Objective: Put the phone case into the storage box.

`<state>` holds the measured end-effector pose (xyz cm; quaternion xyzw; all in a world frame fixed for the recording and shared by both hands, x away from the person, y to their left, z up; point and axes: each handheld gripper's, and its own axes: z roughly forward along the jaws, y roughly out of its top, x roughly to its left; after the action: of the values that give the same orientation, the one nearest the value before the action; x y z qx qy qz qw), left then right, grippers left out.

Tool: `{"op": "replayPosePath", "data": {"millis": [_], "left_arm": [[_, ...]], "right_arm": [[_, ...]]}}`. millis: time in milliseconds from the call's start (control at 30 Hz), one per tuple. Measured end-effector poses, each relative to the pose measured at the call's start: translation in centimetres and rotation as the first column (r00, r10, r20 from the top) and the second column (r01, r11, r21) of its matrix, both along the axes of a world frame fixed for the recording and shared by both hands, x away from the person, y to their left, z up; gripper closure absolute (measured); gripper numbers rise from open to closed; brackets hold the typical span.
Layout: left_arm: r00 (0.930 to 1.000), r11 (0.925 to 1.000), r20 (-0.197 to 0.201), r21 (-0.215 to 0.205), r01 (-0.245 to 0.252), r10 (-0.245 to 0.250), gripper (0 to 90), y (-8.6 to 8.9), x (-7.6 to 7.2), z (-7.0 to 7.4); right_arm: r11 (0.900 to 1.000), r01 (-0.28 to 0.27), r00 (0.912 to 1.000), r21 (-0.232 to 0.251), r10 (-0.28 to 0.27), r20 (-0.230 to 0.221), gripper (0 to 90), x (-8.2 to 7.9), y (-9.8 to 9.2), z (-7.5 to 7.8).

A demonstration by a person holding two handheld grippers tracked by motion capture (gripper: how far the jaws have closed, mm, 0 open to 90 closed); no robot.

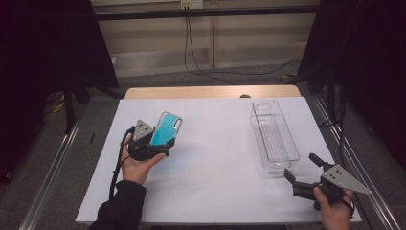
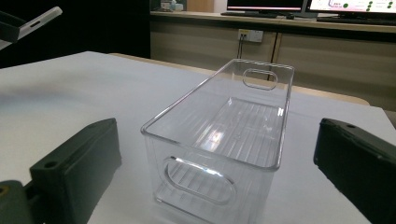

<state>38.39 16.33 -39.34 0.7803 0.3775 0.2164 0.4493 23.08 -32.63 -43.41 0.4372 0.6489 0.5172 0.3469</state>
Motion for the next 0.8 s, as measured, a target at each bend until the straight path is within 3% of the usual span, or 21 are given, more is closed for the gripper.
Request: {"op": "replayPosePath", "data": {"millis": [167, 333, 800], "left_arm": [[0.9999, 0.9998, 0.003, -0.019, 0.012, -0.012, 16.9, -0.2, -0.7, 0.1], [0.9994, 0.9997, 0.030, -0.018, 0.018, -0.017, 16.9, -0.7, -1.6, 0.3], [0.9987, 0.9991, 0.032, -0.016, 0.039, -0.039, 16.9, -1.8, -3.6, -0.2]], "right_arm": [[1.000, 0.000, 1.0000, 0.000, 0.000, 0.000, 0.0, 0.0, 0.0, 0.0], [1.000, 0.002, 1.0000, 0.002, -0.002, -0.001, 0.0, 0.0, 0.0, 0.0], [1.000, -0.006, 1.0000, 0.001, 0.006, 0.000, 0.0, 0.0, 0.1, 0.0]]}}
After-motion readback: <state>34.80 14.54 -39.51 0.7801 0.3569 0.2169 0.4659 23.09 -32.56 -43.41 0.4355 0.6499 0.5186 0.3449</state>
